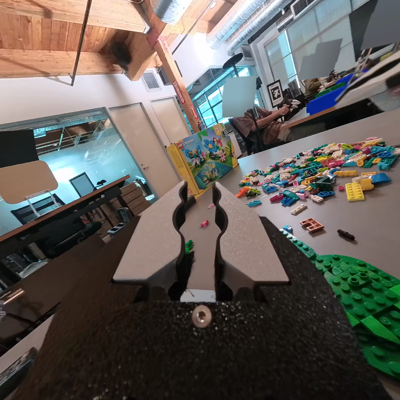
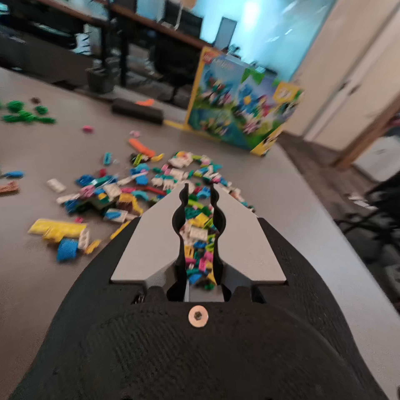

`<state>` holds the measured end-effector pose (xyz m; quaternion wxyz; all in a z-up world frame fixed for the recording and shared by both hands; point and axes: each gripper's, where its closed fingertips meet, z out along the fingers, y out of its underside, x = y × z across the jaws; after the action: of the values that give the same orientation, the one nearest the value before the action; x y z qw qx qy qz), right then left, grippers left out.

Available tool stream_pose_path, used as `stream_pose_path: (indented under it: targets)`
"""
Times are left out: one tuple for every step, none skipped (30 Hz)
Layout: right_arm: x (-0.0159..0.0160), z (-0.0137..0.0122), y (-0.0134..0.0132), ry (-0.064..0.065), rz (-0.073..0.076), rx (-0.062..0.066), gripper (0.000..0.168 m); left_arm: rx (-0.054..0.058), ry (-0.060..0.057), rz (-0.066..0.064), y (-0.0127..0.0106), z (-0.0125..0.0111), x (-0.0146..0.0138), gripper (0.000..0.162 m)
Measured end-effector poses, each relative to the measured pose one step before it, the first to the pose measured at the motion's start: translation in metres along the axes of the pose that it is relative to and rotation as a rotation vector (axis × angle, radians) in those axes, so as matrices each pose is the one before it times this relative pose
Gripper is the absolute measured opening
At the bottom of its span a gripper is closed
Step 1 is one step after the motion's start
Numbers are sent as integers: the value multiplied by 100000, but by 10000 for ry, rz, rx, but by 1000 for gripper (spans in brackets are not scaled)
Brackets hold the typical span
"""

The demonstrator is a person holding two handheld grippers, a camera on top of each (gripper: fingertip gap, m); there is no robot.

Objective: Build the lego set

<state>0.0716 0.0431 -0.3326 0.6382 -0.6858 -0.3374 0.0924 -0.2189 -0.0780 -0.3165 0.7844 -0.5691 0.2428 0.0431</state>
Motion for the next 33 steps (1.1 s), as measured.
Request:
stream_pose_path:
  targets:
    - [-187,-336,970,-507,264,-325,21,-61,-159,162,27,-131,-178,20]
    - [-216,-283,890,-482,172,-296,24,-80,-181,208,55,-98,-203,20]
    - [-514,-220,798,-611,114,-317,24,-108,-152,208,117,-62,-139,20]
    - [-680,-92,706,-634,94,-369,24,-121,-116,195,142,-15,-94,19]
    - [-713,54,512,-547,53,-305,25,-117,-110,177,156,-4,-87,20]
    - [-814,199,241,-507,31,-137,25,-132,-148,138,173,-23,-156,20]
    - [-893,356,63,-500,21,-33,25,-132,-176,100,161,-38,-216,19]
    - [-951,482,165,-528,-72,-85,25,-113,-162,67,135,-60,-210,19]
    - [-740,621,261,-398,-142,-146,25,-109,-156,32,125,-79,-197,19]
    - [-629,741,87,-333,-145,-64,25,-103,-141,-5,117,-97,-180,19]
    - [-751,832,-142,-416,-175,36,25,-77,-110,-16,61,-83,-116,19]
    - [-691,888,-250,-416,-254,7,25,-56,-79,22,36,-59,-65,19]
    - [-549,885,-325,-373,-360,-42,25,-49,-55,73,42,-17,-18,19]
    - [-422,822,-377,-351,-467,-70,25,-47,-46,93,60,30,-14,18]
    - [-132,759,-386,-227,-473,-93,25,-45,-18,73,86,75,27,19]
    - [50,705,-306,-166,-437,-122,26,-72,8,40,146,112,34,19]
    - [-27,668,-131,-276,-379,-199,26,-75,-7,17,158,99,-10,19]
    - [-39,624,135,-321,-312,-333,26,-50,-40,9,110,68,-86,19]
    - [-87,550,305,-355,-301,-406,26,-26,-49,-21,75,25,-118,19]
    - [-93,454,346,-332,-306,-415,24,-19,-48,-60,68,0,-143,19]
    - [80,338,288,-175,-314,-363,22,-6,-52,-86,40,-18,-168,19]
    - [152,226,274,-91,-319,-345,19,4,-36,-93,39,-13,-143,19]
    - [194,115,229,-30,-262,-300,15,-3,-26,-85,47,3,-126,19]
    - [80,36,140,-87,-181,-220,8,-5,-10,-70,37,3,-75,18]
    - [-24,-25,30,-129,-72,-117,8,-2,11,-54,24,17,-39,18]
    - [-34,-88,-12,-103,-17,-64,8,4,20,-37,14,20,6,18]
    - [110,-183,-59,18,-24,1,7,18,25,-18,-11,10,20,18]
    - [250,-277,-85,122,-22,40,7,21,31,-15,-27,24,54,18]
    - [439,-341,-177,189,49,103,7,19,47,-17,-27,34,64,18]
    - [608,-317,-406,233,145,215,7,21,46,-21,-25,34,80,18]
    - [643,-195,-661,193,198,309,7,20,42,-19,-25,44,59,18]
    - [602,20,-799,152,214,290,7,10,41,-21,6,33,46,18]
    - [604,317,-770,174,203,161,7,7,47,-23,10,31,55,18]
